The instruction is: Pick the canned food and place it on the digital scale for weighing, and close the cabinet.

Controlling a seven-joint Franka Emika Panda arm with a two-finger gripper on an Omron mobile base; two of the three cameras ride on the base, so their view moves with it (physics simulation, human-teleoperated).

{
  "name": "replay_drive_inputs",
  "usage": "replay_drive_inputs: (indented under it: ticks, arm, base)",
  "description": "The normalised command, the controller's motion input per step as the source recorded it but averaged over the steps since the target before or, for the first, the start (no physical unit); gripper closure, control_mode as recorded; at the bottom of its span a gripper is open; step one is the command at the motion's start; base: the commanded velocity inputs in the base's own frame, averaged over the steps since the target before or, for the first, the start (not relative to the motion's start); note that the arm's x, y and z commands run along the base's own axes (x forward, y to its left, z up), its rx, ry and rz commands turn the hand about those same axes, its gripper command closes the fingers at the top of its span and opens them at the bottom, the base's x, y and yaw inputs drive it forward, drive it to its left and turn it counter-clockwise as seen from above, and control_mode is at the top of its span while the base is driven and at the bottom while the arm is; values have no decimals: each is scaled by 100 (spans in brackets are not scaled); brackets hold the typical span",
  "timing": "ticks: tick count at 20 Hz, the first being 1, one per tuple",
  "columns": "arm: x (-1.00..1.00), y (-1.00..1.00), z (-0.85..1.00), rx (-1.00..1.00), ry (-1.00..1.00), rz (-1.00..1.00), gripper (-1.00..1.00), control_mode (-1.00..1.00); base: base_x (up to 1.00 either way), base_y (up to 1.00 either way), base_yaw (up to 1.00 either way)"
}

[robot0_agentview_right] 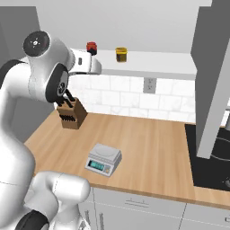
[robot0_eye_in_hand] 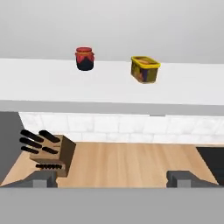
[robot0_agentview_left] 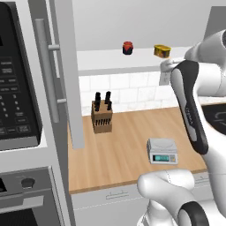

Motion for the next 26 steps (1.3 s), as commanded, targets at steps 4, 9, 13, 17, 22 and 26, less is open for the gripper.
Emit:
replay_drive_inputs:
  ticks: [4,9,13,17,22,26]
  arm:
    - [0,-39,17,0,-20,1,-100,-100]
    - [0,-40,7,2,-9,2,-100,-100]
    - [0,-26,19,2,0,0,-100,-100]
    - [19,-20,6,1,0,0,-100,-100]
    - [50,-12,0,0,2,2,-100,-100]
    - [50,0,0,0,1,0,-100,-100]
  base:
    - [0,0,0]
    - [0,0,0]
    - [0,0,0]
    - [0,0,0]
    - [0,0,0]
    - [0,0,0]
